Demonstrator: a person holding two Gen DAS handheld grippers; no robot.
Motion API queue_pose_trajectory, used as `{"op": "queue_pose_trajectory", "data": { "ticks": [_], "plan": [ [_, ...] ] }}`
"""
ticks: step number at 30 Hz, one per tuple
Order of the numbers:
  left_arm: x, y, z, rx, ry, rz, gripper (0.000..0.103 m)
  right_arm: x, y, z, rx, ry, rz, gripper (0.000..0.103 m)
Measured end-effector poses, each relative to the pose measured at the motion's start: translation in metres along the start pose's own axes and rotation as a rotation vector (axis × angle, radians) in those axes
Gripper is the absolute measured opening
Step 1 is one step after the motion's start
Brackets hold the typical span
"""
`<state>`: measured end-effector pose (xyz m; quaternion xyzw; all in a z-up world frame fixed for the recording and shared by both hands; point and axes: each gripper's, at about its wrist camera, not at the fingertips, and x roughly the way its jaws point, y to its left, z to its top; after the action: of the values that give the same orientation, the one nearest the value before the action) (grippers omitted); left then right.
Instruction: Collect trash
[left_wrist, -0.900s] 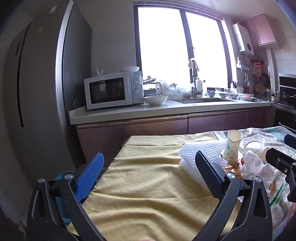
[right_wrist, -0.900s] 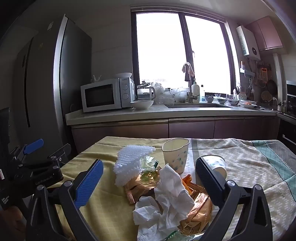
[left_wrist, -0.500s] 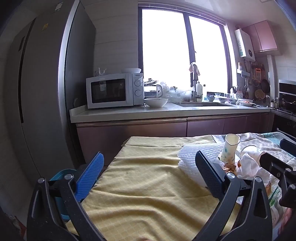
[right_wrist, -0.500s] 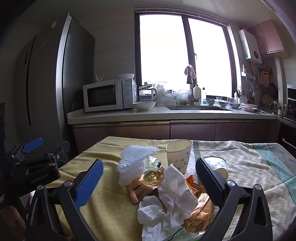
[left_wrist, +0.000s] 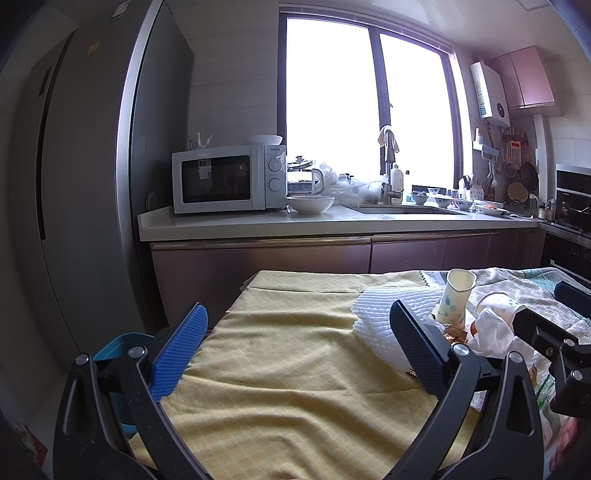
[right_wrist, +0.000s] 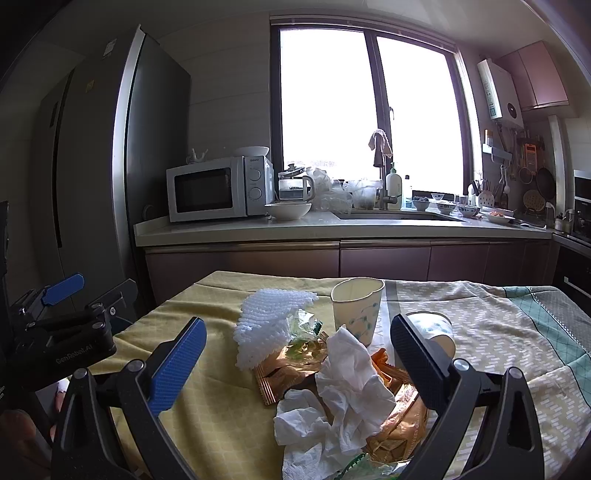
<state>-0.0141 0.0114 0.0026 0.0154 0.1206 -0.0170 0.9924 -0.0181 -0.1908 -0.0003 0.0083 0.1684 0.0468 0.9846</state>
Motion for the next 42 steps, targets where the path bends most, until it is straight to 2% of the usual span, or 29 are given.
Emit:
{"op": "queue_pose_trajectory", "data": {
  "ticks": [42],
  "plan": [
    [-0.0003,-0.001,-0.0002,-0.01,-0.004,-0.005,0.097,0.0024,-0.0018,0.0019,0.008,-0.006,0.023,0.096]
  ]
}}
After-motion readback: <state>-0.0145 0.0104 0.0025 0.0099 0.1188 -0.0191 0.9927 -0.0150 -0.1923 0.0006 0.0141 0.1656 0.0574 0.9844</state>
